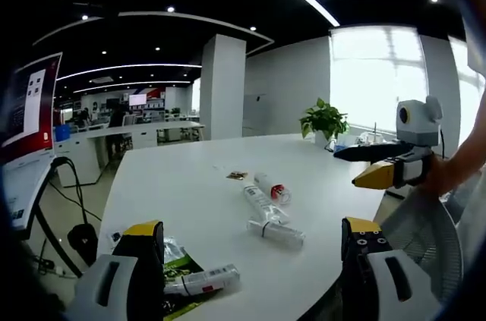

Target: Arrange the skincare products in the storage area until every visible bottle or jar stands upright without overlapping.

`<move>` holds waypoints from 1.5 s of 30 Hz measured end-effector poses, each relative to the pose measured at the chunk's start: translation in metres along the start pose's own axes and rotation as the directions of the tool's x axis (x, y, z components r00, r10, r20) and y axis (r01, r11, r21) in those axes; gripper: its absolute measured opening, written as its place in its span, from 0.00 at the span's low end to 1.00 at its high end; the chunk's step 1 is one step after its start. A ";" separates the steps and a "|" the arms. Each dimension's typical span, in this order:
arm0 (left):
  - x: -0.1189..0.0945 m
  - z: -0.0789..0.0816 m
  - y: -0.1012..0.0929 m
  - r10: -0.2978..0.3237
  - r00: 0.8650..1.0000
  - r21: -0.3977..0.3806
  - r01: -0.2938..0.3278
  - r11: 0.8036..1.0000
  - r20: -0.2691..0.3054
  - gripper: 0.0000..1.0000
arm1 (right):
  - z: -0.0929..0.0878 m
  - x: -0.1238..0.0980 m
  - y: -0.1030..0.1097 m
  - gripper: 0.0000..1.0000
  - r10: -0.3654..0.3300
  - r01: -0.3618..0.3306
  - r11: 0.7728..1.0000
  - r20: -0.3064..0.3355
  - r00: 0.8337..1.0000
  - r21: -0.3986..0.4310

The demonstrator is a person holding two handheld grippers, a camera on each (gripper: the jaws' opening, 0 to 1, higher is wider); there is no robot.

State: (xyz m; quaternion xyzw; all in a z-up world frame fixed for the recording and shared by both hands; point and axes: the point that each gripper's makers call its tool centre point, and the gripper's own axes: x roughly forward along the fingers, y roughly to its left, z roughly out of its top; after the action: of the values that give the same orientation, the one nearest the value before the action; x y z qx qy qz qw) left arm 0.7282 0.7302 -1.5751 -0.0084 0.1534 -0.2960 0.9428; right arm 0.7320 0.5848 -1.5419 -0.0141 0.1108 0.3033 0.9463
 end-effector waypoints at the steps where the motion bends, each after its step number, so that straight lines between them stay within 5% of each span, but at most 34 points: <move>1: 0.001 -0.001 0.002 0.010 1.000 -0.001 -0.010 1.000 -0.007 1.00 | -0.001 0.002 0.002 0.79 0.007 -0.007 1.000 -0.009 1.000 0.000; 13: 0.004 -0.019 0.015 0.070 0.993 0.026 -0.068 0.997 -0.099 0.91 | -0.008 0.007 0.018 0.77 0.101 -0.100 0.995 -0.044 0.994 0.024; 20: 0.004 -0.025 0.019 0.099 0.987 0.053 -0.092 0.994 -0.128 0.91 | 0.010 0.002 0.022 0.74 0.140 -0.142 0.989 0.040 0.989 0.044; 31: 0.007 -0.037 0.020 0.119 0.976 0.094 -0.103 0.990 -0.182 0.91 | 0.019 -0.005 0.022 0.70 0.155 -0.160 0.986 0.087 0.984 0.054; 39: 0.006 -0.042 0.022 0.137 0.968 0.113 -0.115 0.987 -0.210 0.89 | 0.030 -0.016 -0.005 0.71 0.131 -0.142 0.983 0.102 0.986 0.114; 45: 0.007 -0.047 0.022 0.143 0.961 0.135 -0.113 0.984 -0.236 0.88 | 0.058 -0.016 -0.045 0.68 0.115 -0.113 0.993 0.092 0.989 -0.028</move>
State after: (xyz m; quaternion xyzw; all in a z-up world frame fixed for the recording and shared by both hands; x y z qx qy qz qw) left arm 0.7320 0.7483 -1.6247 0.0948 0.2509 -0.2419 0.9325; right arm 0.7570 0.5445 -1.4841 -0.0045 0.0636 0.3583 0.9314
